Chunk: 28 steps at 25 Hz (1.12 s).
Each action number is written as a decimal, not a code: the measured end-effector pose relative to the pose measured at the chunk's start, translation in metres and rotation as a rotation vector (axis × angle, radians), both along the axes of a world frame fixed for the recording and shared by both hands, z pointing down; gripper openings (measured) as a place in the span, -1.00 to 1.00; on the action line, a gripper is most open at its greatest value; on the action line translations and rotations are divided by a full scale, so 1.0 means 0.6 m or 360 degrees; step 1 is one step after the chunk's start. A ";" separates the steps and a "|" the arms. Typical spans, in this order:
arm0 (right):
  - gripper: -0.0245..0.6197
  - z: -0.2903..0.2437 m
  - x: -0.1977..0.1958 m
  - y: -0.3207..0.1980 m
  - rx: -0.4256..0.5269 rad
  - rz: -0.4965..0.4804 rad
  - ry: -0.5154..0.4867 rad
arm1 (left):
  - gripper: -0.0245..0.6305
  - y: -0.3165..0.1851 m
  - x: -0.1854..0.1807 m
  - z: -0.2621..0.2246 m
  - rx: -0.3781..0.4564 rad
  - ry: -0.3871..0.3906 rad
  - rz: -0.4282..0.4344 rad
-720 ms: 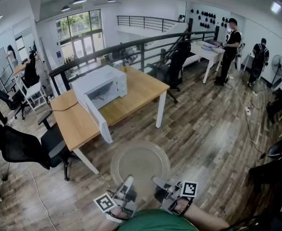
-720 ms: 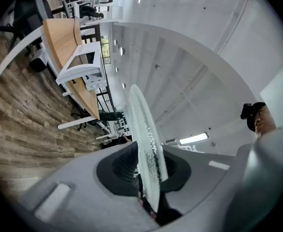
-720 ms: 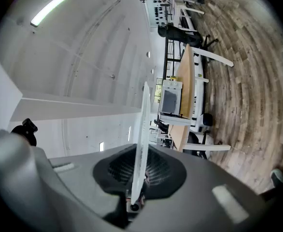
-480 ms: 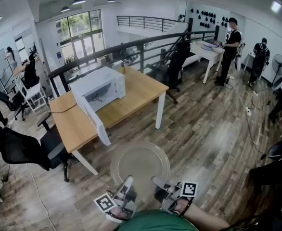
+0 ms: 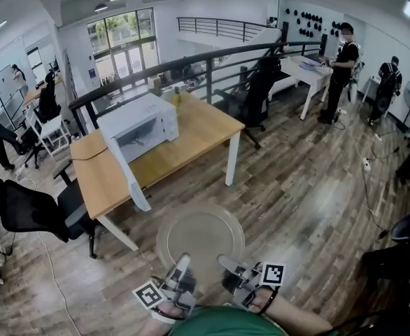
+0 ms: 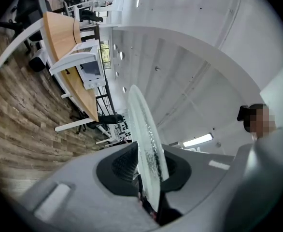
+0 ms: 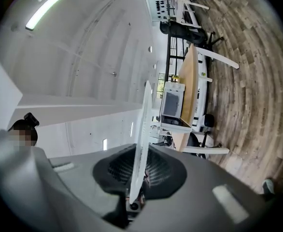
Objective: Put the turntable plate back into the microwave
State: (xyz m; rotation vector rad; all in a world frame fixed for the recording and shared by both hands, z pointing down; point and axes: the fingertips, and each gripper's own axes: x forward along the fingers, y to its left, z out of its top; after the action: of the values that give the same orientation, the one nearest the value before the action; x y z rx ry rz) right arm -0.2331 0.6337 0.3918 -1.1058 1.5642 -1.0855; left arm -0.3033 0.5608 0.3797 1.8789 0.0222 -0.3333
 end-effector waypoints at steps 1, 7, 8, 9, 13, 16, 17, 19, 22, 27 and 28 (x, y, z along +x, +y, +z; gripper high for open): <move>-0.80 -0.001 0.008 0.001 0.0004 -0.0012 0.0001 | -0.76 0.002 0.007 0.000 0.0001 0.0002 -0.0014; -0.80 0.006 0.043 -0.008 -0.0001 -0.0077 0.0006 | -0.76 -0.002 0.039 0.007 0.0005 -0.0004 -0.0078; -0.80 0.007 0.048 -0.014 -0.0002 -0.0081 0.0007 | -0.76 -0.008 0.044 0.009 0.0007 -0.0004 -0.0081; -0.80 0.008 0.054 -0.021 -0.0001 -0.0083 0.0009 | -0.75 -0.014 0.050 0.010 0.0008 -0.0005 -0.0085; -0.79 0.010 0.090 -0.059 -0.0002 -0.0085 0.0033 | -0.75 -0.053 0.085 0.019 -0.0013 -0.0015 -0.0091; -0.79 0.012 0.119 -0.097 -0.0013 -0.0081 0.0034 | -0.75 -0.091 0.115 0.028 -0.0037 -0.0018 -0.0075; -0.79 0.015 0.128 -0.112 -0.0015 -0.0078 0.0036 | -0.75 -0.106 0.125 0.031 -0.0035 -0.0015 -0.0067; -0.79 0.021 0.150 -0.147 -0.0021 -0.0072 0.0043 | -0.75 -0.142 0.147 0.036 -0.0031 -0.0005 -0.0051; -0.79 0.023 0.184 -0.202 -0.0024 -0.0072 0.0061 | -0.75 -0.198 0.183 0.037 -0.0022 0.0018 -0.0027; -0.80 0.027 0.231 -0.286 -0.0028 -0.0074 0.0080 | -0.75 -0.283 0.229 0.040 -0.0005 0.0026 -0.0015; -0.80 0.029 0.238 -0.303 -0.0033 -0.0076 0.0078 | -0.75 -0.299 0.236 0.042 -0.0014 0.0025 -0.0017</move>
State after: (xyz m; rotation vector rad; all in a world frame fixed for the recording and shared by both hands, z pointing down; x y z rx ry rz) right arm -0.0904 0.4521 0.4089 -1.1213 1.6283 -1.1158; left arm -0.1617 0.3811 0.4051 1.8681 0.0213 -0.3551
